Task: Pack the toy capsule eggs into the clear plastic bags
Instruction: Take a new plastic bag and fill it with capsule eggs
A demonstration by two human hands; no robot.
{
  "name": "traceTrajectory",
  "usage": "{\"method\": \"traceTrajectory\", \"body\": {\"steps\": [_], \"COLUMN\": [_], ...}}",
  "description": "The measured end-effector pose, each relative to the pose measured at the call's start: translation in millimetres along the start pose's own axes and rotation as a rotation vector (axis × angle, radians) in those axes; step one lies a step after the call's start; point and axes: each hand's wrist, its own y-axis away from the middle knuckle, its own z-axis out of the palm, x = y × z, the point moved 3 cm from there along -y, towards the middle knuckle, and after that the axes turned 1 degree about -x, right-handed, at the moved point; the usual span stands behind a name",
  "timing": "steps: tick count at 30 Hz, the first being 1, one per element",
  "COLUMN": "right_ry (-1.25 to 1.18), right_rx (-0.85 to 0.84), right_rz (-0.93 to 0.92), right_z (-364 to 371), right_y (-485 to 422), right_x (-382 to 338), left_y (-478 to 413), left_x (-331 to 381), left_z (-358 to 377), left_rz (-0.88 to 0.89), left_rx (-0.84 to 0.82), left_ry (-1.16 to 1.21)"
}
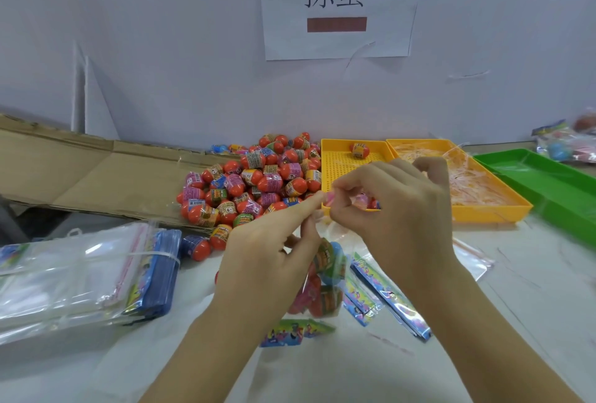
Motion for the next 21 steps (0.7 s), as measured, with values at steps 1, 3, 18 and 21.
{"method": "traceTrajectory", "body": {"steps": [1, 3, 18, 21], "right_ry": [0.018, 0.055, 0.063, -0.067], "right_rx": [0.002, -0.005, -0.881, -0.851], "right_rz": [0.004, 0.039, 0.003, 0.064], "right_z": [0.0, -0.3, 9.6, -1.2], "right_y": [-0.7, -2.6, 2.4, -0.1], "right_x": [0.6, 5.4, 79.9, 104.8], "left_y": [-0.4, -2.0, -6.8, -4.3], "left_x": [-1.3, -5.7, -58.3, -61.4], "left_z": [-1.3, -5.5, -22.3, -17.7], "left_rz": [-0.016, -0.054, -0.448, -0.477], "left_rx": [0.012, 0.053, 0.233, 0.21], "left_ry": [0.012, 0.039, 0.302, 0.315]}}
